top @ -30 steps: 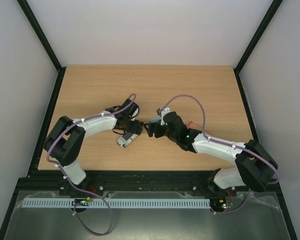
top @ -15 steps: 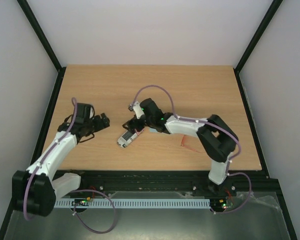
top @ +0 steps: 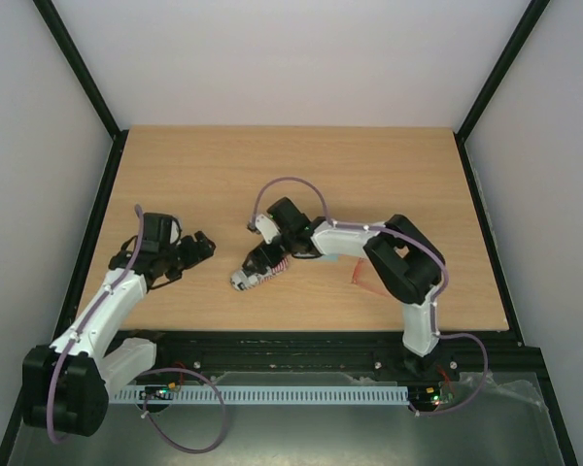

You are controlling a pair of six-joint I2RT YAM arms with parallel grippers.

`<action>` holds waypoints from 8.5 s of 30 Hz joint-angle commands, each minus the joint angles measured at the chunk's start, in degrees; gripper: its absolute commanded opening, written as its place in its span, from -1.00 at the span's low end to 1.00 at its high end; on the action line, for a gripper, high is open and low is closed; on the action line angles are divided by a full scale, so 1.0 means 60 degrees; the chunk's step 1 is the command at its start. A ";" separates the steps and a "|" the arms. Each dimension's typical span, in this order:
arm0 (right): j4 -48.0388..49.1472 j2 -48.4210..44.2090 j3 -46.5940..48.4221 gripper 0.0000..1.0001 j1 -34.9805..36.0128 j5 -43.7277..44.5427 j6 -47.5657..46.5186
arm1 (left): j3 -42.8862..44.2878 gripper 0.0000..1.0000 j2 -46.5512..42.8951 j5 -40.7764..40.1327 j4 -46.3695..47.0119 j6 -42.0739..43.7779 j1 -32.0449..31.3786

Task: Organize the sunglasses
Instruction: Move the sunglasses case at the center of the board, then pick up the sunglasses case from the center of the board, then open the sunglasses case, then place the sunglasses case at the center of the board.

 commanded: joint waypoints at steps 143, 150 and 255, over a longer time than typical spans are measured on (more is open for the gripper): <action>0.9664 -0.6232 -0.3953 0.08 -0.0700 -0.3999 1.1935 | -0.1283 -0.06 -0.0651 0.4395 1.3261 -0.6605 -0.2468; 1.1768 -0.6120 -0.4006 0.09 -0.0754 -0.3801 1.4018 | -0.1308 -0.03 -0.0845 0.4541 1.4163 -0.6578 -0.2466; 0.4582 0.0305 -0.0404 -0.79 0.0847 0.8197 -0.2006 | -0.1118 0.75 -0.1743 0.1794 0.3443 -0.2547 0.0099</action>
